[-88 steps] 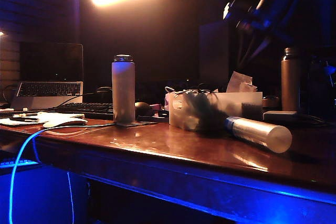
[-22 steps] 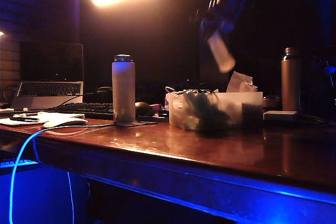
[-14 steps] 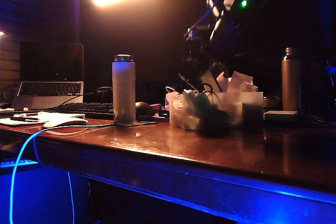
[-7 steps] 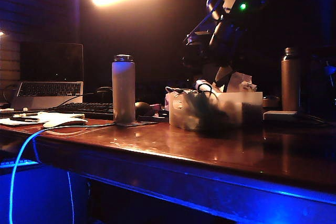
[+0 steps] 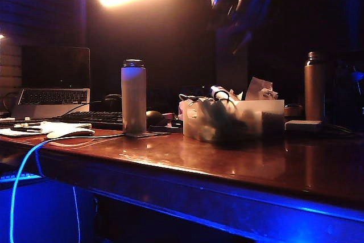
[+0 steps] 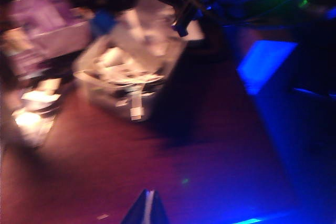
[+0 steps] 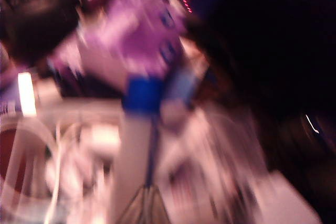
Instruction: Pick up the liquid glue and place it into the translucent box.
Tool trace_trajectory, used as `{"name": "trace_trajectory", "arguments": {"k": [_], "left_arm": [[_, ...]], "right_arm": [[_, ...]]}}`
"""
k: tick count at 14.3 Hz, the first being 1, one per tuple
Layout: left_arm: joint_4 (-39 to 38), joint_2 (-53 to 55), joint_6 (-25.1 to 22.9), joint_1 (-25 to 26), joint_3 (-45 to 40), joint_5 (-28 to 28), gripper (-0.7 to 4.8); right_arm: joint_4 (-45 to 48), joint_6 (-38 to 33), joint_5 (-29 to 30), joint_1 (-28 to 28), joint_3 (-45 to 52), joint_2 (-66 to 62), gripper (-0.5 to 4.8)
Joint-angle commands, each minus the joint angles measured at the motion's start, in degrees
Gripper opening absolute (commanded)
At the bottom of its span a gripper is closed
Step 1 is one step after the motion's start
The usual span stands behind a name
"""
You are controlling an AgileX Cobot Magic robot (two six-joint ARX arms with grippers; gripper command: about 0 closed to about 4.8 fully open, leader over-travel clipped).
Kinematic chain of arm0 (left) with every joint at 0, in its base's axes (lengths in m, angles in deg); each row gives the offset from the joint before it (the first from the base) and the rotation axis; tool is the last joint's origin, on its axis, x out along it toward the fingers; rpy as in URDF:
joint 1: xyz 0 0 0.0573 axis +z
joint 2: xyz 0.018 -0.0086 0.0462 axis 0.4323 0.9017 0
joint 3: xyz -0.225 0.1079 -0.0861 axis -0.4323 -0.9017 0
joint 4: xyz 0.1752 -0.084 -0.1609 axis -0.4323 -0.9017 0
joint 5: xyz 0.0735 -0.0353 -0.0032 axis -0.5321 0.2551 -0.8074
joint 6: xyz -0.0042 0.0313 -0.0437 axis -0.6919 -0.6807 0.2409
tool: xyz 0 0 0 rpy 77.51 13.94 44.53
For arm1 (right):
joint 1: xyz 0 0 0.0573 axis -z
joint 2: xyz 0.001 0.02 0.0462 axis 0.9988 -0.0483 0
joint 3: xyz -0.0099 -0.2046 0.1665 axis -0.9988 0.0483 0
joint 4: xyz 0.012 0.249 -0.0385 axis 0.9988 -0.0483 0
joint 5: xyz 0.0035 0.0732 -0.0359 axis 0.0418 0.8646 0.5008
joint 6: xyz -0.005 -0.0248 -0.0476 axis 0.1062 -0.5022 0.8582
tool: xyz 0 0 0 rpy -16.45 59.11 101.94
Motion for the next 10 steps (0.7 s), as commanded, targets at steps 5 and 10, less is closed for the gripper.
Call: {"name": "trace_trajectory", "arguments": {"k": [5,10], "left_arm": [[-4.72,-1.64,-5.57,-0.09,0.31,5.62,-0.05],[-4.92,-12.94,-2.38,-0.07,0.2,-1.68,-0.05]], "right_arm": [[-8.57,-2.23,0.22,-0.26,-0.13,14.21,-0.02],[-11.65,-2.29,3.23,-3.23,0.17,25.55,-0.02]]}}
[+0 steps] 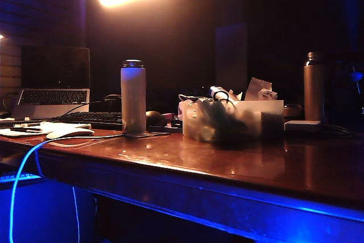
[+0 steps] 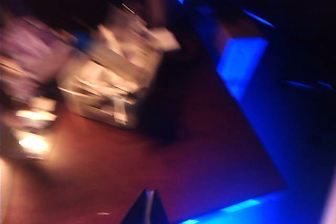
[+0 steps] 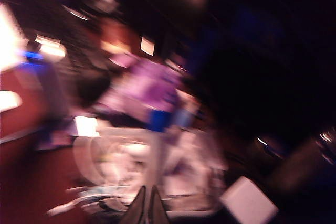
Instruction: Pick up the liquid glue and place it into the translucent box.
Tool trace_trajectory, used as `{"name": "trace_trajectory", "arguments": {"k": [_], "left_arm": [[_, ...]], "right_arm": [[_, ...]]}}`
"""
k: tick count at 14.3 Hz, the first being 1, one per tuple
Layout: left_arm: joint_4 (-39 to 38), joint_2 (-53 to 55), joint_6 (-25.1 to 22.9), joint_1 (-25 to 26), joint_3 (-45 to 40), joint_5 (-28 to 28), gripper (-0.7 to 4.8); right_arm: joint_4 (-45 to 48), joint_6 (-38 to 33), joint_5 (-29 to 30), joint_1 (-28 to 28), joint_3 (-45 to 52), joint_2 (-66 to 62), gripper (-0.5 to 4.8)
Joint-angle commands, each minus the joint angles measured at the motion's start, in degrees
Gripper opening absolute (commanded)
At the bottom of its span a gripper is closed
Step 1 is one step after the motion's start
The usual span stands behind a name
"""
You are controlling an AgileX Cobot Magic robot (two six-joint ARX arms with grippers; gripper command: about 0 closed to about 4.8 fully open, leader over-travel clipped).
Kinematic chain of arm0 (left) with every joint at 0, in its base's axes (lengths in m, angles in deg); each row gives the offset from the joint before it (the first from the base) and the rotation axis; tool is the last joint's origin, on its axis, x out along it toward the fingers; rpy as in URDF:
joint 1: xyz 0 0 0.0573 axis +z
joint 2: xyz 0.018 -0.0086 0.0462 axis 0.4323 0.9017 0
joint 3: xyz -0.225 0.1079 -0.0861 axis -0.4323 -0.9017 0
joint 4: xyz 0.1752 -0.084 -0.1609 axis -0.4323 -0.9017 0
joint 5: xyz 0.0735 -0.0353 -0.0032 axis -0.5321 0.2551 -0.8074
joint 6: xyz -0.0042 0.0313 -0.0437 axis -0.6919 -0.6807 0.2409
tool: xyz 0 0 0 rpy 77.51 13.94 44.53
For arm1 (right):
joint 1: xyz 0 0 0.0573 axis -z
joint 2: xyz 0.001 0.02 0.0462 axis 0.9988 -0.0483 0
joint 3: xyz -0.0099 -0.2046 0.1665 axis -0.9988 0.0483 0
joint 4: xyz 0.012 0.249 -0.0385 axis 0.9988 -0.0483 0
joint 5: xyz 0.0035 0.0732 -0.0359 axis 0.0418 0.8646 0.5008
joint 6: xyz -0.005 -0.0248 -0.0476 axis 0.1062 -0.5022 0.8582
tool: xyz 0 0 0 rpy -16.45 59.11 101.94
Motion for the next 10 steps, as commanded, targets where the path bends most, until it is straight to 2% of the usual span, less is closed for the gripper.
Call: {"name": "trace_trajectory", "arguments": {"k": [1,3,4,6,7,9,10], "left_arm": [[-0.26,-7.87,5.42,0.02,0.17,-4.98,-0.05],[-1.49,-15.58,6.69,0.02,-0.17,-10.71,-0.05],[-2.82,-22.67,8.96,0.02,-1.22,-16.5,-0.05],[-8.0,-32.83,8.85,0.04,-3.89,-25.14,-0.05],[-9.75,-37.7,8.87,0.07,-6.29,-27.58,-0.05],[-10.08,-46.47,9.6,0.09,-13.81,-28.68,-0.05],[-8.98,-51.54,12.24,0.13,-20.46,-29.86,-0.05]], "right_arm": [[-0.52,0.07,0.92,-2.82,0.13,4.63,-0.02],[-0.31,0.02,0.92,-5.62,0.13,7.82,-0.02],[-0.24,0.02,0.81,-8.15,0.15,9.55,-0.02],[2.05,0.39,0.72,-11.13,0.66,10.23,-0.02],[3.93,0.39,0.79,-11.93,1.75,10.23,-0.02],[2.64,0.39,0.79,-14.58,2.78,10.47,-0.02],[-0.09,0.39,-0.42,-16.96,2.78,11.67,-0.02]]}}
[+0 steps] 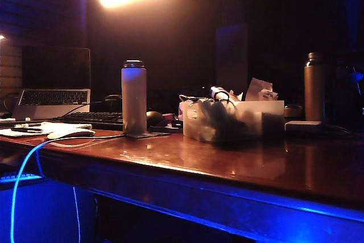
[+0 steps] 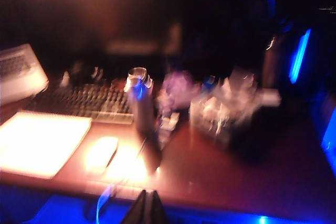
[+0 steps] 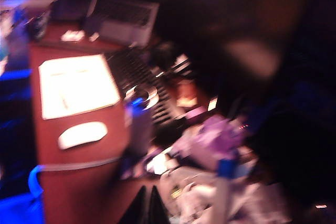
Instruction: Pick up the liquid glue and place it into the translucent box.
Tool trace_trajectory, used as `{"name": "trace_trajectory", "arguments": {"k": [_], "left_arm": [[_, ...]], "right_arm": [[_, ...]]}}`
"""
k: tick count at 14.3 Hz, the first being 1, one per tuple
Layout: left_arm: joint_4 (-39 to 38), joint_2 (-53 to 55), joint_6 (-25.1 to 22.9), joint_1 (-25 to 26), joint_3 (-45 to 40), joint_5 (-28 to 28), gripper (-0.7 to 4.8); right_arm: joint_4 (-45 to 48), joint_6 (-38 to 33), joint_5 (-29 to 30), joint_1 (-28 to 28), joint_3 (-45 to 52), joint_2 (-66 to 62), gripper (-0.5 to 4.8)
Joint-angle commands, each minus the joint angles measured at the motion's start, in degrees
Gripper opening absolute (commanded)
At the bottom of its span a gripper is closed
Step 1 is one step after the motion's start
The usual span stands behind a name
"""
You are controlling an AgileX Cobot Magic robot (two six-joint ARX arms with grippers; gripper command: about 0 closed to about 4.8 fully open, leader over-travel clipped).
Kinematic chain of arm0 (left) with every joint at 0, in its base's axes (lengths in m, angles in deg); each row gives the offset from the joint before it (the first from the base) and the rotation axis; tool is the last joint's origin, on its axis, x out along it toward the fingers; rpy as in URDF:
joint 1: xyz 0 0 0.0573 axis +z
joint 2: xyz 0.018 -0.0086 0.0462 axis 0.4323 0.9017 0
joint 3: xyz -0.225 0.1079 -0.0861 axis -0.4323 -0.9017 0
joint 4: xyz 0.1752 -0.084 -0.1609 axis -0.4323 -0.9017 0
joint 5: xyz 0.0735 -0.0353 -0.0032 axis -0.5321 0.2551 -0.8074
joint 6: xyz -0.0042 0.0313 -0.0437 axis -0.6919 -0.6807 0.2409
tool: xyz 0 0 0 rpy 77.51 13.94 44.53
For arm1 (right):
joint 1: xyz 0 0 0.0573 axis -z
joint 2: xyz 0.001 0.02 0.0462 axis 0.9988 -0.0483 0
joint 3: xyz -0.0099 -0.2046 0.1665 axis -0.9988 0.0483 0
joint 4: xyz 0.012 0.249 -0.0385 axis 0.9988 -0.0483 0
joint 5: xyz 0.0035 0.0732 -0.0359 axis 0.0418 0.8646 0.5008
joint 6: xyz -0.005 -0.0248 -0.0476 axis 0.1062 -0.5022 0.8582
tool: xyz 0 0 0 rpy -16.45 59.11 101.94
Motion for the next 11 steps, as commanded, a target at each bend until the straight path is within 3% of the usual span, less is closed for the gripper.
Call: {"name": "trace_trajectory", "arguments": {"k": [1,4,6,11], "left_arm": [[3.32,-10.38,5.55,0.11,-14.95,-2.32,-0.05],[12.13,-18.21,7.54,0.11,-31.65,-2.45,-0.05],[18.03,-19.67,8.11,0.11,-39.89,-2.36,-0.05],[30.53,-19.65,8.17,0.09,-52.3,-2.45,-0.05]], "right_arm": [[-5.62,0.15,-4.2,-6.36,-0.2,3.5,-0.02],[-9.6,-0.09,-16.63,-16.94,2.62,11.74,-0.02],[-3.15,-0.07,-24.61,-24.09,13.57,20.48,-0.02],[24.04,4.72,-24.5,-22.62,51.95,39.01,-0.01]]}}
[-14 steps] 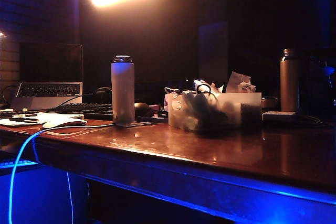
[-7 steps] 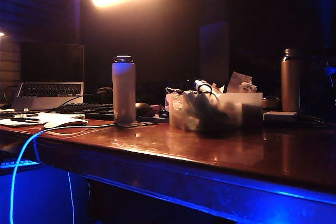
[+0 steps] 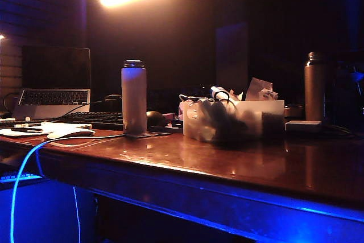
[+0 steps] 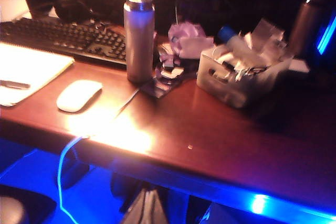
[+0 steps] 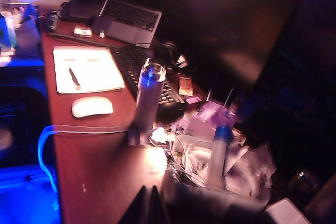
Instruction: Pick up the liquid glue and place it into the translucent box.
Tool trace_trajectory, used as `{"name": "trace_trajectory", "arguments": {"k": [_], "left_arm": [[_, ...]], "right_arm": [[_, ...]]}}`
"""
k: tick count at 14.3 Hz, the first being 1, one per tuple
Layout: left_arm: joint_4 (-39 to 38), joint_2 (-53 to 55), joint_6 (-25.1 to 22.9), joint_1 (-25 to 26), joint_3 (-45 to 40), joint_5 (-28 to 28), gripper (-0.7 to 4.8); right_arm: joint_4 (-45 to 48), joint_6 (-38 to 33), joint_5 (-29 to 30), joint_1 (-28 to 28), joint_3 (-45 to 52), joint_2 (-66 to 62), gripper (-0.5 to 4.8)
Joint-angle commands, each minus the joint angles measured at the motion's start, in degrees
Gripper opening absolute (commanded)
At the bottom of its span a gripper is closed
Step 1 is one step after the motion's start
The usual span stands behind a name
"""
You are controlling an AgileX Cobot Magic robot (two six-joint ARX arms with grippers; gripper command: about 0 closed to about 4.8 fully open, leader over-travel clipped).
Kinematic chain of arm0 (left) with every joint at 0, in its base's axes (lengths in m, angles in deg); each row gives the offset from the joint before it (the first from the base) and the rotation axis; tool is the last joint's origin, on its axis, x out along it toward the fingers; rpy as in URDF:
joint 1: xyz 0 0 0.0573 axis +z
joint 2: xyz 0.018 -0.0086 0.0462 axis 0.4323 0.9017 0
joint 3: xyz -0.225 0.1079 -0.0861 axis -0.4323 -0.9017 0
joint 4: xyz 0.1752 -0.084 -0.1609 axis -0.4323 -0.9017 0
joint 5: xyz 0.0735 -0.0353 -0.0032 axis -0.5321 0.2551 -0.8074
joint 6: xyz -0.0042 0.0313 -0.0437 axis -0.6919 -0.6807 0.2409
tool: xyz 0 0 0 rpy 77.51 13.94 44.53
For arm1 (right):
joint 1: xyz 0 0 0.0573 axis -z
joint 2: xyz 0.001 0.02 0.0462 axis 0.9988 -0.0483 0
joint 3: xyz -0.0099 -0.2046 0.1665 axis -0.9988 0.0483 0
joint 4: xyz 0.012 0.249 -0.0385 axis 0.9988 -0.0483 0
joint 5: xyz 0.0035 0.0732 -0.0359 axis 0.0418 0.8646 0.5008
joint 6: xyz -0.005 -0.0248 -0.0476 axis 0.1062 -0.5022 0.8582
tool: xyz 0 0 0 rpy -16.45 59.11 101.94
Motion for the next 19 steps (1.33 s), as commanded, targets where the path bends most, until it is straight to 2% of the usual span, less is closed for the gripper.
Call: {"name": "trace_trajectory", "arguments": {"k": [1,5,7,9,16,19], "left_arm": [[5.4,0.04,1.46,0.0,-6.27,-0.37,-0.05],[10.91,0.04,1.42,0.0,-10.73,-1.44,-0.05],[16.59,0.04,1.42,0.0,-13.94,0.31,-0.05],[17.4,0.04,1.42,0.0,-17.03,0.28,-0.05],[17.46,0.04,0.74,0.0,-24.85,0.07,-0.05],[15.63,0.04,0.98,0.0,-24.92,-0.09,-0.05]], "right_arm": [[16.68,1.55,4.96,3.56,20.92,8.92,-0.01],[17.81,-7.82,12.07,4.83,37.35,12.17,-0.01],[22.4,-7.8,11.32,4.85,44.96,12.26,-0.01],[28.24,-7.78,8.5,4.87,51.93,12.26,-0.01],[29.42,-8.11,9.16,4.87,61.51,12.61,-0.01],[29.51,-12.04,8.72,4.87,65.33,12.61,-0.01]]}}
